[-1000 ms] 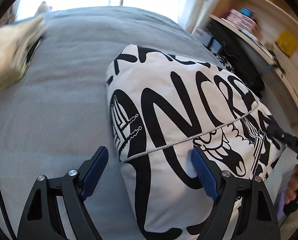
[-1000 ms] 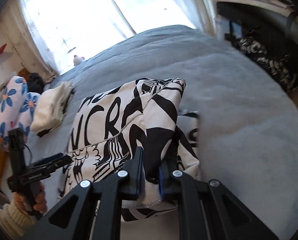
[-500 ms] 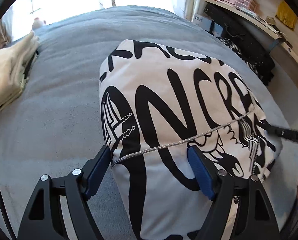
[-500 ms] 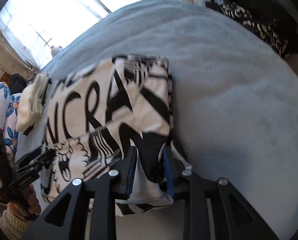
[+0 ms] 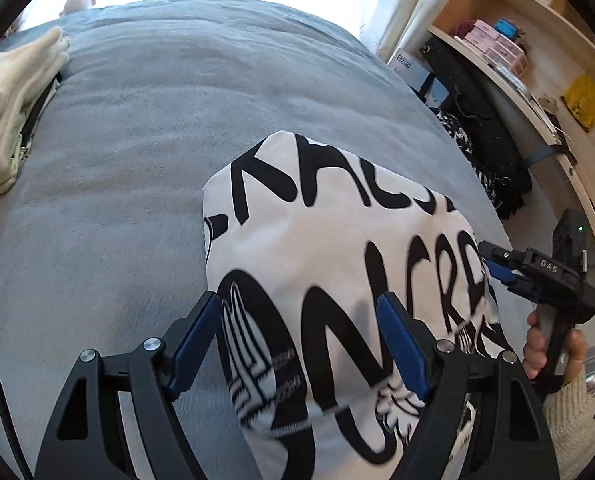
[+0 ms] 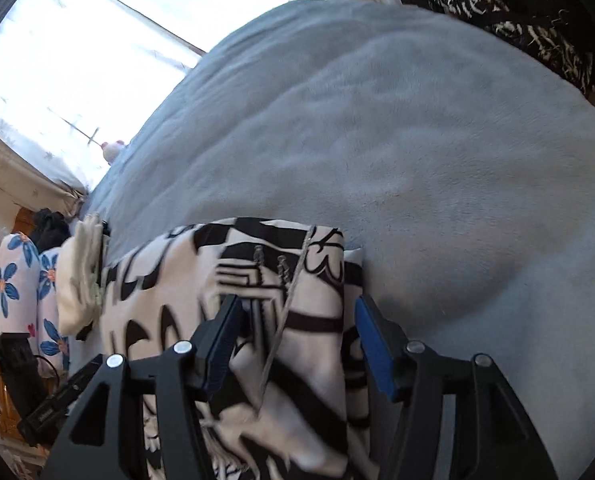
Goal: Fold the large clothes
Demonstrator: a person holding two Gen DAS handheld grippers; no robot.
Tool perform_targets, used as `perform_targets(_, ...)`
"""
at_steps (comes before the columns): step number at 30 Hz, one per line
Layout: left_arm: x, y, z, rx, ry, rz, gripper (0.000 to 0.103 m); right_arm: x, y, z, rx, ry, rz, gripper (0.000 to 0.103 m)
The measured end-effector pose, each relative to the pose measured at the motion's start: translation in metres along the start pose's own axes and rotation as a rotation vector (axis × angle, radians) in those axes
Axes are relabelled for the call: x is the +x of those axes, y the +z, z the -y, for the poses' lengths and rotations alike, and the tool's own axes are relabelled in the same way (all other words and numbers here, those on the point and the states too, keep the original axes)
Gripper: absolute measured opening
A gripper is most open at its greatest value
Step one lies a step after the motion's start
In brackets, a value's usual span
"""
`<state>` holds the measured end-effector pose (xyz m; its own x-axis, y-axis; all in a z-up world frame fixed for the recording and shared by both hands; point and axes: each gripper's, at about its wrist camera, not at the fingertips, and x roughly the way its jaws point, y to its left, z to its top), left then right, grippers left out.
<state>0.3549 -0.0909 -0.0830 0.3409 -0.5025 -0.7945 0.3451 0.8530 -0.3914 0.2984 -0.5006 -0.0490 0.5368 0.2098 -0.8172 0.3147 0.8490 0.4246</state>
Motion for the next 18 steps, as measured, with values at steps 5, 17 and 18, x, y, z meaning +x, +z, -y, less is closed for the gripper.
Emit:
perform_targets(5,0.015,0.002,0.001,0.001,0.054,0.024,0.074,0.011,-0.006,-0.011,-0.096,-0.011,-0.009,0.007)
perform_targets(17,0.024,0.012,0.012,0.03,0.115,0.117,0.054,0.017,-0.001,-0.027,-0.227,-0.182,0.087,0.005)
perform_targets(18,0.026,0.01,0.013,0.04,0.126,0.126,0.054,0.022,-0.002,-0.024,-0.225,-0.187,0.075,0.005)
